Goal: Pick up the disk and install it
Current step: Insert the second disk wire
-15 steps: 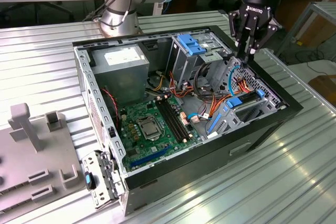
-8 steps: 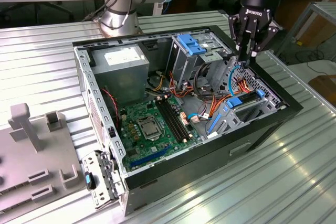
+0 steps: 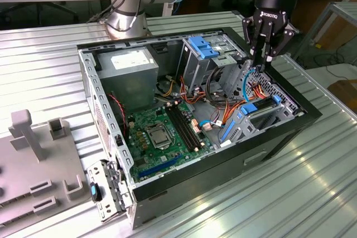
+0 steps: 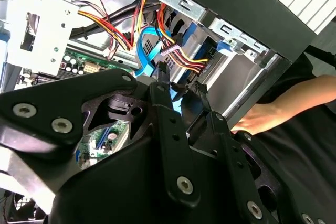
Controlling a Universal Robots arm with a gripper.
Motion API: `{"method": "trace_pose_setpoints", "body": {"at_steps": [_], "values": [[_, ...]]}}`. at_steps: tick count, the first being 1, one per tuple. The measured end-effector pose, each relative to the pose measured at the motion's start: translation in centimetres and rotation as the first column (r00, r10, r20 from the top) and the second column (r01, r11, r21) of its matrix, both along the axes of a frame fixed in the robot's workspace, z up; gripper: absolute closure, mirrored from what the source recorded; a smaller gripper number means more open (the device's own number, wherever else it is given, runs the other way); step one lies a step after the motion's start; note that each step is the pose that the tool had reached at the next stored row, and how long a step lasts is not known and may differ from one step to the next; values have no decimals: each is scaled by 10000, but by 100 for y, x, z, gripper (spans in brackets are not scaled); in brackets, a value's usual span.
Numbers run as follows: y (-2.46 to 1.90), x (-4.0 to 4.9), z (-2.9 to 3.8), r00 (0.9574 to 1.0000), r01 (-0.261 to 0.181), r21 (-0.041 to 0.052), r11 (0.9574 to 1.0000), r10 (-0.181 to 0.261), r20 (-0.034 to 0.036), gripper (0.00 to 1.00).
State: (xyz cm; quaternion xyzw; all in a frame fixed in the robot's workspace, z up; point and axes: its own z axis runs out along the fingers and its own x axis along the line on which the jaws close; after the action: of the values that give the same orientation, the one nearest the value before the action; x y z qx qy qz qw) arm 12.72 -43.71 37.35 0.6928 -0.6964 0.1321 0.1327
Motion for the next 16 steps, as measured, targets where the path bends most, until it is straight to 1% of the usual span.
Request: {"method": "trace_pose_setpoints", "body": {"at_steps": [4,5,12,13,16], "values": [[0,0,0,10000,0,-2,10000,0,0,65],[0,0,0,10000,0,-2,10000,0,0,73],[0,0,-1,10000,0,-2,10000,0,0,73],[0,0,-2,10000,0,-1,10000,0,0,81],[0,0,-2,10000,0,-1,10000,0,0,81]]}}
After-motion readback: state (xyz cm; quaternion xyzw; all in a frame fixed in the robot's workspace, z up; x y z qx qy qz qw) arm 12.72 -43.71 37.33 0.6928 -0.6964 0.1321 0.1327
